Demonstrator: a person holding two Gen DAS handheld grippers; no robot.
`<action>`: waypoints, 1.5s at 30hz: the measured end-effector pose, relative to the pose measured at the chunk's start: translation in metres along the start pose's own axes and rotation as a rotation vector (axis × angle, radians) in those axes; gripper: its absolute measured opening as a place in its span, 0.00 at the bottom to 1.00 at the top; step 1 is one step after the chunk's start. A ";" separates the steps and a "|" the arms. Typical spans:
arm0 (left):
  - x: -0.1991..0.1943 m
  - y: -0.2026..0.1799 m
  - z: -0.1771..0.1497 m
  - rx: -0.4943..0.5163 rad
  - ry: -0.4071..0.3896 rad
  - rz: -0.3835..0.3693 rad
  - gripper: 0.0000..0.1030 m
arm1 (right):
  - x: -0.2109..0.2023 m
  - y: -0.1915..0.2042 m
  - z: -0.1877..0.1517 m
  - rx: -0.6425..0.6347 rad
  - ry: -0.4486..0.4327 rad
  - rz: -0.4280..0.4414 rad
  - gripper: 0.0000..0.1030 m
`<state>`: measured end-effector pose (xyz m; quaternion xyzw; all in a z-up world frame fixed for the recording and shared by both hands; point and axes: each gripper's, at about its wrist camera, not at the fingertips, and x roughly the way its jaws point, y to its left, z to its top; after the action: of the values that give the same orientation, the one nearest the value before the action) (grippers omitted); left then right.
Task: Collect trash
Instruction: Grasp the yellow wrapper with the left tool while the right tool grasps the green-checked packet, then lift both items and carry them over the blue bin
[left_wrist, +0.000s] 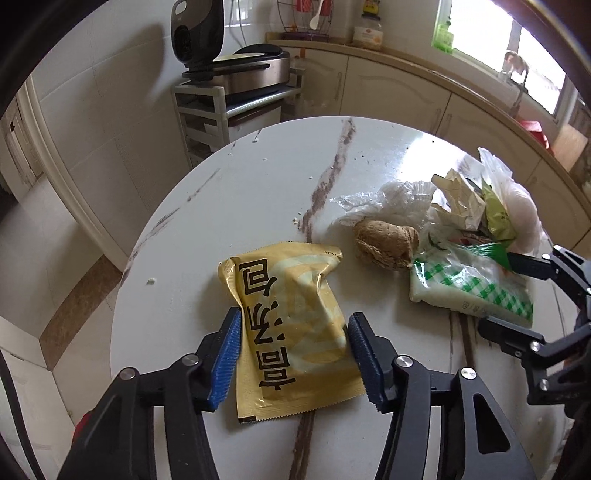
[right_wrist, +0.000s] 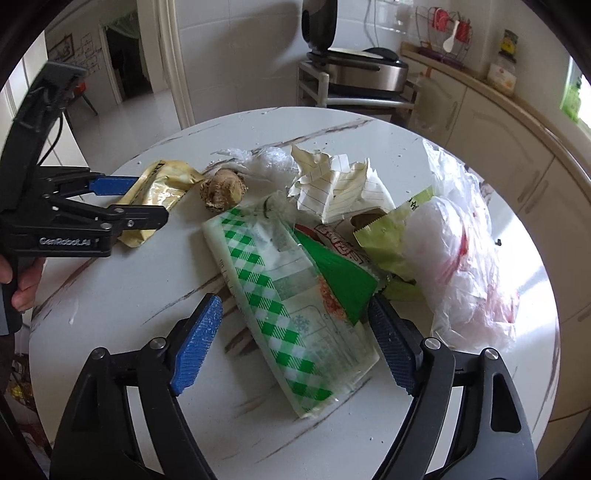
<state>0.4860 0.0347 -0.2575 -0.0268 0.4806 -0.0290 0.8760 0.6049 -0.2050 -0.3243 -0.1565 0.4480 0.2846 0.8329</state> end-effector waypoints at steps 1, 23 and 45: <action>-0.001 0.002 -0.001 0.001 -0.001 -0.008 0.48 | 0.004 0.001 0.001 0.001 0.011 0.004 0.80; -0.077 -0.012 -0.037 -0.012 -0.051 -0.117 0.35 | -0.070 -0.009 -0.059 0.174 -0.134 0.068 0.58; -0.121 -0.138 -0.072 0.123 -0.033 -0.192 0.34 | -0.107 -0.034 -0.131 0.314 -0.132 0.046 0.17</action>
<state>0.3572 -0.0945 -0.1837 -0.0193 0.4585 -0.1420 0.8771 0.4926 -0.3350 -0.3069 0.0048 0.4347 0.2396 0.8681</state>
